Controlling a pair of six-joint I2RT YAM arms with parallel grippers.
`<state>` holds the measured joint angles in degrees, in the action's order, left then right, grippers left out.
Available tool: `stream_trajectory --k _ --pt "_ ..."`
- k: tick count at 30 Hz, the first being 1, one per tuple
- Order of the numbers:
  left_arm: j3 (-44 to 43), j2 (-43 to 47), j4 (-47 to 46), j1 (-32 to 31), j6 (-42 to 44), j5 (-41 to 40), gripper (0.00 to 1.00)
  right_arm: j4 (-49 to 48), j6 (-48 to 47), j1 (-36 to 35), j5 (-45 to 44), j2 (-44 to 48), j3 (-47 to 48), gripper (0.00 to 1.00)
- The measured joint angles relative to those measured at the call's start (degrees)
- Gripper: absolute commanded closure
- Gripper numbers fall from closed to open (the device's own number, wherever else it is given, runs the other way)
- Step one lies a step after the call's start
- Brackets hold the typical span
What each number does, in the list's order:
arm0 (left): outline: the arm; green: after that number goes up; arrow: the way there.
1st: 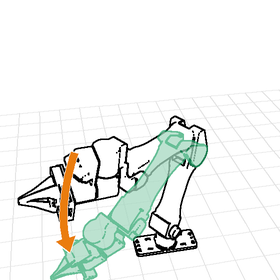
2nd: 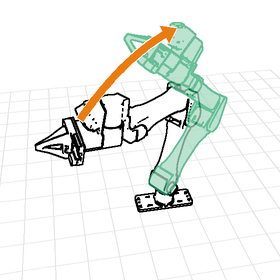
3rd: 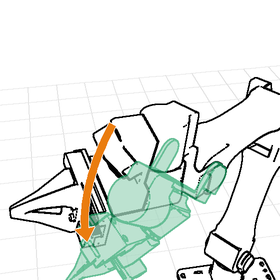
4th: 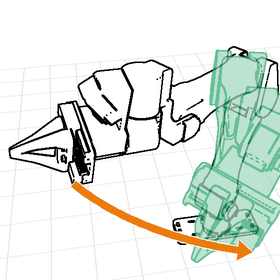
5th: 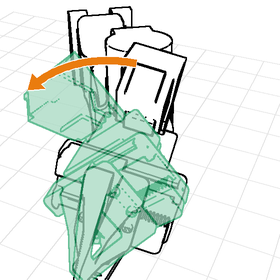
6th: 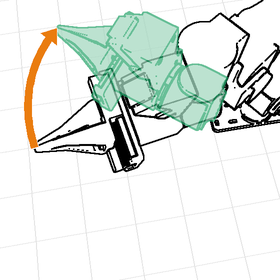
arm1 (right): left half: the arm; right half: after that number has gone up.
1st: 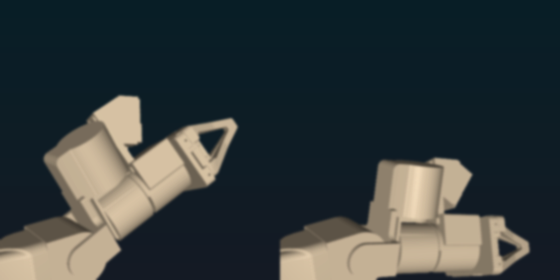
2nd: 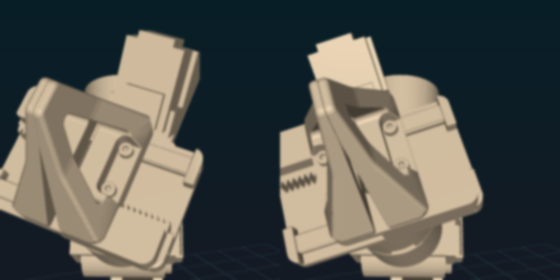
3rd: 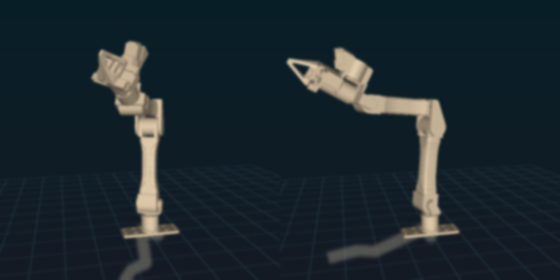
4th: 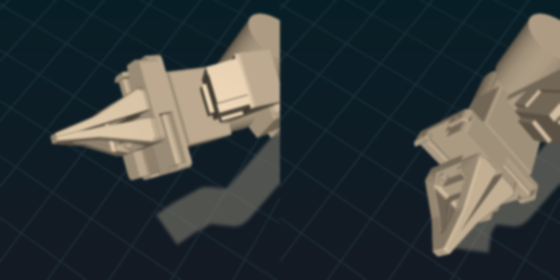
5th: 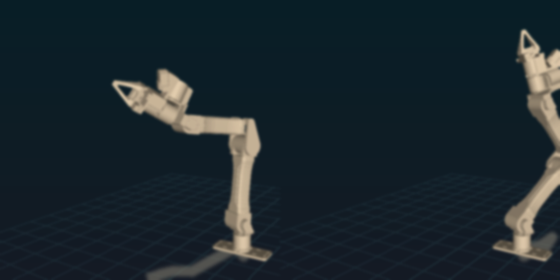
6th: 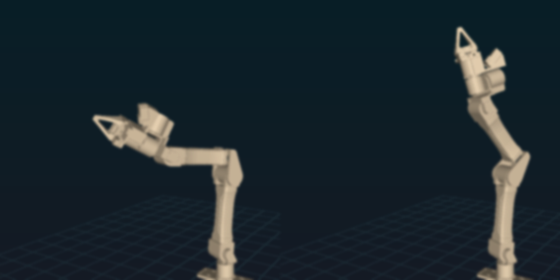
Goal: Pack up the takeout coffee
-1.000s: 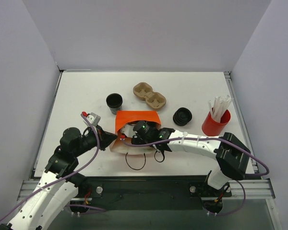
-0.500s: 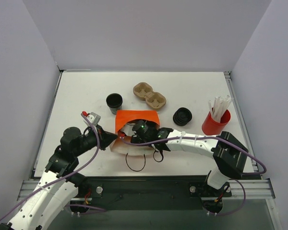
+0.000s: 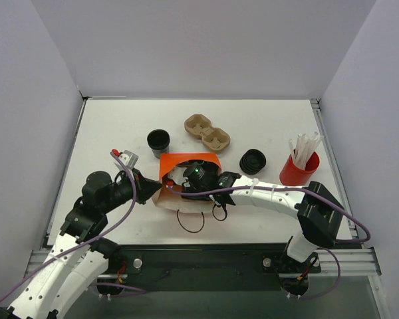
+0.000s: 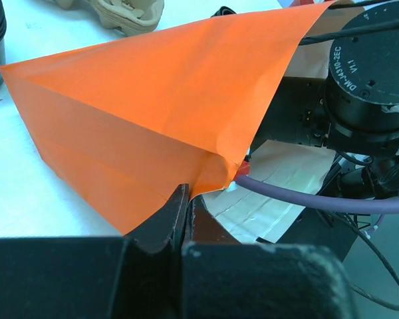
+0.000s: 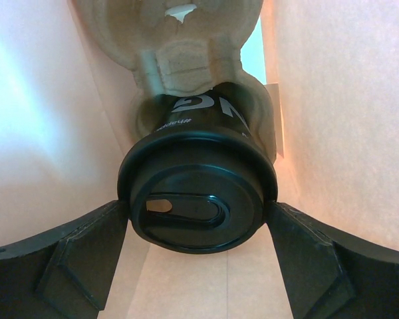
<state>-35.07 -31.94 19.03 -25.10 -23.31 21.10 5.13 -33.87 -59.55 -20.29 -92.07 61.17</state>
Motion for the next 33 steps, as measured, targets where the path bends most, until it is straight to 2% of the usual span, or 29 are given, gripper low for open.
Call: stream_trajectory --k 13,17,20,33 --pt "-4.44 -4.07 2.91 0.00 -1.20 -0.76 1.00 7.91 2.75 0.22 2.45 0.68 3.56 0.10" --pt "-5.49 -4.87 3.61 0.00 -1.20 -0.94 1.00 9.70 3.76 0.66 3.82 0.74 4.70 0.01" --pt "-6.16 -5.46 3.98 0.00 -1.22 -1.01 1.00 10.56 4.00 0.85 4.76 0.74 5.29 0.00" --pt "-7.32 -7.69 3.87 0.00 -1.33 -1.40 1.00 13.18 4.04 2.19 8.39 0.81 7.96 0.00"
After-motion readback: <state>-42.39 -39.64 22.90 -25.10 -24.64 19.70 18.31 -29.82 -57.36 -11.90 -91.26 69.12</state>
